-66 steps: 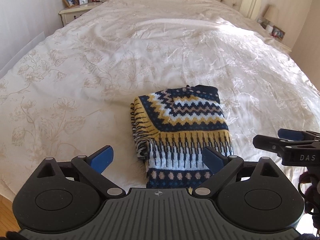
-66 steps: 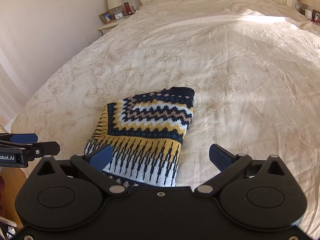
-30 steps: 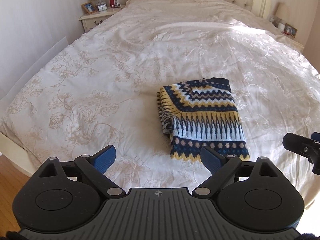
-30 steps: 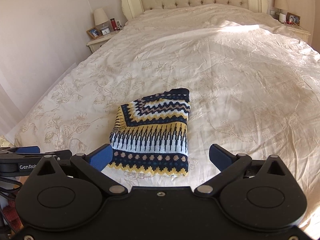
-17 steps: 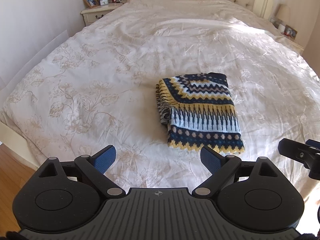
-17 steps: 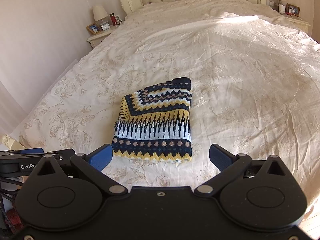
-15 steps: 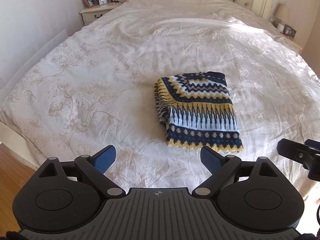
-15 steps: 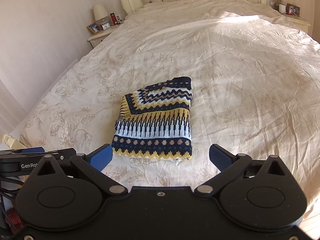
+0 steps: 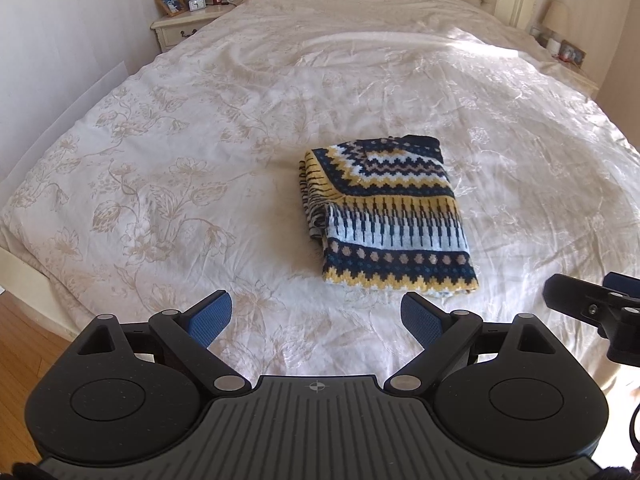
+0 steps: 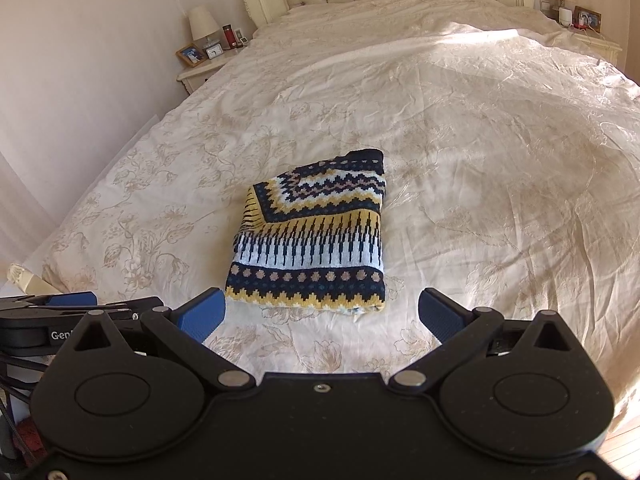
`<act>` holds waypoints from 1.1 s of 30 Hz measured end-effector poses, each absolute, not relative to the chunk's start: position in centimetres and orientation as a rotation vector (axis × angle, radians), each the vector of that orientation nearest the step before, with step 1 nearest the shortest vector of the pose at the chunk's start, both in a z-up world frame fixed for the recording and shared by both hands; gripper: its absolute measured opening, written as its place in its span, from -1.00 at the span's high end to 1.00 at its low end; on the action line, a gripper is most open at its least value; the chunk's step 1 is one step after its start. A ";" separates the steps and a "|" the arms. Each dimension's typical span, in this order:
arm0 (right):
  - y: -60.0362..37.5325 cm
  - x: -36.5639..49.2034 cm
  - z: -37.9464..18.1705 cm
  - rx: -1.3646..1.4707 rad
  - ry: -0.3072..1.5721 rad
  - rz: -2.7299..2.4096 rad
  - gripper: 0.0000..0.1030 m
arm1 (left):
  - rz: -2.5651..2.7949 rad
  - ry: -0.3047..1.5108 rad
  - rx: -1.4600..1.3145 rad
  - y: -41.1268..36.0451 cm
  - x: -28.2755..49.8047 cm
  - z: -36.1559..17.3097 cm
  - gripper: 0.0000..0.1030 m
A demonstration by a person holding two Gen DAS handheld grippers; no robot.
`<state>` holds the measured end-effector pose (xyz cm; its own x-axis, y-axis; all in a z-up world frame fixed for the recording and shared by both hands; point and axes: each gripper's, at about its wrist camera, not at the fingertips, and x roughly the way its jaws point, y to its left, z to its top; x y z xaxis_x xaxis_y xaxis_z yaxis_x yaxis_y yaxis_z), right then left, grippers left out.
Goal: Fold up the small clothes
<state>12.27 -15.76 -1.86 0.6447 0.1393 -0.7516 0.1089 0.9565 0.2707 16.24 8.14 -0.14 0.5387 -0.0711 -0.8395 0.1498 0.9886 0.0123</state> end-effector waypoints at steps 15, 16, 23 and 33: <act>-16.0 12.3 -1.9 0.306 0.874 0.019 -0.99 | -0.129 0.996 0.085 8.1 16.1 -0.1 -0.80; -16.0 12.2 -1.9 0.306 0.874 0.019 -0.99 | -0.128 0.997 0.084 8.2 16.1 -0.2 -0.80; -16.0 12.1 -2.2 0.311 0.877 0.015 -0.99 | -0.124 0.999 0.085 8.1 16.1 -0.2 -0.80; -15.7 12.0 -2.5 0.316 0.880 0.017 -0.99 | -0.121 0.990 0.091 8.1 16.2 -0.1 -0.80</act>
